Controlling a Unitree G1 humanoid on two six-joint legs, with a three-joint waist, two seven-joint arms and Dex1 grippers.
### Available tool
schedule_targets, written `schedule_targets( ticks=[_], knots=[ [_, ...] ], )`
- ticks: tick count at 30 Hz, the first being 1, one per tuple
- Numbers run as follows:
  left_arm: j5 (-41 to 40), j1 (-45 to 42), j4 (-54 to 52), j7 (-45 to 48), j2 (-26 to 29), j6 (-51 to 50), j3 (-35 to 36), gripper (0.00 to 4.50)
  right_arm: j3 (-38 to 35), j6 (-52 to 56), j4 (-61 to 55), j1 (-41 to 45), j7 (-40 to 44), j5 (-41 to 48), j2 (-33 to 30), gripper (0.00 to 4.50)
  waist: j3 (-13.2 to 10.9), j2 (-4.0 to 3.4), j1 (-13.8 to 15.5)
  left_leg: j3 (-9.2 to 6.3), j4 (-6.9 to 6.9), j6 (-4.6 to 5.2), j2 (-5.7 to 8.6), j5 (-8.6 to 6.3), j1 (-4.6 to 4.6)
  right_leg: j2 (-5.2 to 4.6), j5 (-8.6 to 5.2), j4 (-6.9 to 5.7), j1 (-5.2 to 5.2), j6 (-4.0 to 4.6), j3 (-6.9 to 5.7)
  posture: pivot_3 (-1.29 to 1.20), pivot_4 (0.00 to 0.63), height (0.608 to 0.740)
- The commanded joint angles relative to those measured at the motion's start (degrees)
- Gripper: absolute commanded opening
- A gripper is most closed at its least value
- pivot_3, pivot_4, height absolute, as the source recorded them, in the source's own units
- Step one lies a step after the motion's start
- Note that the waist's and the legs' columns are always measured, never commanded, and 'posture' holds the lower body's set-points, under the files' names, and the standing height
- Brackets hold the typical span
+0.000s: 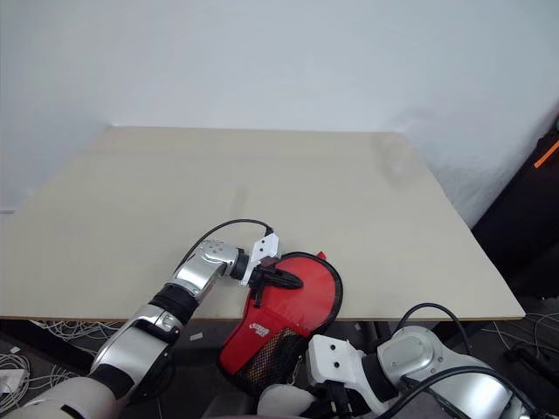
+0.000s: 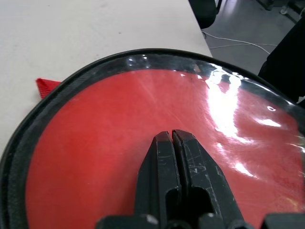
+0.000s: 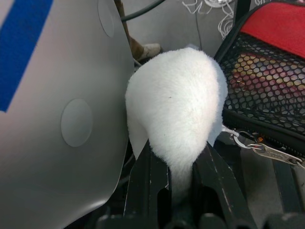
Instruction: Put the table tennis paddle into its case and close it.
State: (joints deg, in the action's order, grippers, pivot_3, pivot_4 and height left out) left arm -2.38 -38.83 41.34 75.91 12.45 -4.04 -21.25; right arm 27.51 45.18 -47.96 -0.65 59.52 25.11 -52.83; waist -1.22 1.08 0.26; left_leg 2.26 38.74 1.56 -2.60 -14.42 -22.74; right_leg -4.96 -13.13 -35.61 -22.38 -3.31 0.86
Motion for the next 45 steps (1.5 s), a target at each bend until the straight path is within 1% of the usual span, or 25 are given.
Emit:
schedule_targets(
  ticks=[1,3,6,9,14,17,19,24,29,36,40,42,45],
  knots=[
    [2.85,0.7,2.01,1.14,0.11,-1.23,-2.71,0.0,5.37,0.41,-6.36,0.1,0.46,1.28,1.31,0.06,0.0,0.0,0.0,0.0,-0.01,0.0,0.0,0.0,0.0,0.0,0.0,0.0,-0.01,0.0,0.0,0.0,0.0,0.74],
    [2.84,0.48,2.21,1.22,-0.02,-1.28,-2.71,0.0,6.89,0.97,-6.86,0.62,0.34,1.13,2.07,0.06,0.0,0.0,0.0,-0.01,-0.02,-0.01,-0.01,0.0,0.0,0.0,-0.01,0.0,-0.01,0.0,0.0,0.0,0.0,0.74],
    [2.83,0.15,2.42,1.23,-0.22,-1.37,-2.73,0.0,8.32,1.01,-7.94,0.43,0.73,0.76,1.5,0.06,0.0,0.0,0.02,0.0,-0.02,-0.01,-0.01,0.0,0.0,0.0,-0.01,0.0,-0.01,0.0,0.0,0.0,0.0,0.74],
    [2.76,-0.01,2.36,1.26,-0.41,-1.53,-2.74,0.0,6.72,0.81,-9.04,-1.01,0.81,1.36,-0.18,0.06,0.0,0.0,0.03,0.0,-0.02,-0.01,0.0,0.0,-0.01,0.0,-0.01,0.02,-0.01,0.0,0.0,0.0,0.0,0.74],
    [2.87,-0.08,3.02,1.24,-0.64,-1.04,-2.74,0.0,2.82,-0.97,-11.92,-6.17,1.13,3.4,-5.6,0.06,-0.02,0.01,0.09,-0.01,-0.03,-0.01,0.01,-0.01,-0.02,-0.03,-0.01,0.05,-0.01,0.0,-0.01,0.0,0.0,0.74],
    [2.92,-0.31,3.54,1.24,-0.88,-0.77,-2.66,0.0,2.58,-5.39,-12.04,-9.5,1.59,4.5,-9.47,0.06,-0.02,0.02,0.08,-0.02,-0.04,-0.01,0.02,-0.01,-0.01,-0.06,-0.02,0.07,0.0,-0.01,-0.01,0.0,0.0,0.74],
    [2.96,-0.56,4.01,1.26,-1.1,-0.56,-2.57,0.0,3.59,-7.73,-12.04,-10.86,1.17,4.36,-10.84,0.06,-0.02,0.02,0.02,-0.03,-0.06,-0.01,0.02,-0.01,0.0,-0.07,-0.02,0.1,0.02,-0.01,-0.02,0.0,0.0,0.74],
    [3.18,-1.84,5.73,1.16,-1.91,-0.16,-2.2,0.0,7.28,-8.23,-12.04,-10.7,-0.92,2.99,-9.48,0.06,-0.03,0.03,0.1,-0.03,-0.07,-0.01,0.02,-0.01,-0.01,-0.09,-0.02,0.18,0.02,-0.02,-0.03,0.0,0.0,0.74],
    [3.59,-3.17,7.7,0.92,-2.2,0.73,-1.76,0.0,10.18,-9.46,-12.04,-10.8,-0.06,0.85,-10.0,0.06,-0.03,0.03,0.1,-0.03,-0.12,0.01,0.02,-0.03,-0.03,-0.09,-0.02,0.3,0.04,-0.02,-0.04,0.0,0.0,0.74],
    [3.91,-5.21,11.17,-1.08,-3.48,2.38,-0.64,0.0,10.17,-8.94,-12.04,-11.11,0.09,-1.78,-10.68,0.06,-0.04,0.05,0.1,-0.03,-0.16,0.02,0.01,-0.04,-0.04,-0.1,-0.01,0.4,0.05,-0.02,-0.09,0.0,0.0,0.74],
    [4.0,-6.62,13.69,-2.78,-4.25,3.76,0.37,0.0,7.63,-9.24,-12.04,-11.83,0.85,-0.86,-13.04,1.34,-0.06,0.08,0.08,-0.04,-0.19,0.02,0.01,-0.04,-0.06,-0.1,-0.01,0.44,0.04,-0.02,-0.11,0.0,0.0,0.74],
    [3.93,-7.23,14.86,-3.65,-4.5,4.34,1.02,0.0,4.71,-9.72,-12.04,-12.08,1.32,0.52,-14.79,2.04,-0.09,0.11,0.08,-0.04,-0.2,0.01,0.0,-0.05,-0.06,-0.09,-0.01,0.46,0.04,-0.02,-0.13,0.0,0.0,0.74],
    [4.03,-7.9,16.66,-4.87,-4.91,5.4,1.82,0.0,0.2,-10.27,-12.03,-12.78,2.29,2.12,-17.16,2.98,-0.13,0.16,0.11,-0.03,-0.24,0.0,-0.01,-0.06,-0.06,-0.09,-0.01,0.51,0.03,-0.03,-0.14,0.0,0.0,0.74]
  ],
)
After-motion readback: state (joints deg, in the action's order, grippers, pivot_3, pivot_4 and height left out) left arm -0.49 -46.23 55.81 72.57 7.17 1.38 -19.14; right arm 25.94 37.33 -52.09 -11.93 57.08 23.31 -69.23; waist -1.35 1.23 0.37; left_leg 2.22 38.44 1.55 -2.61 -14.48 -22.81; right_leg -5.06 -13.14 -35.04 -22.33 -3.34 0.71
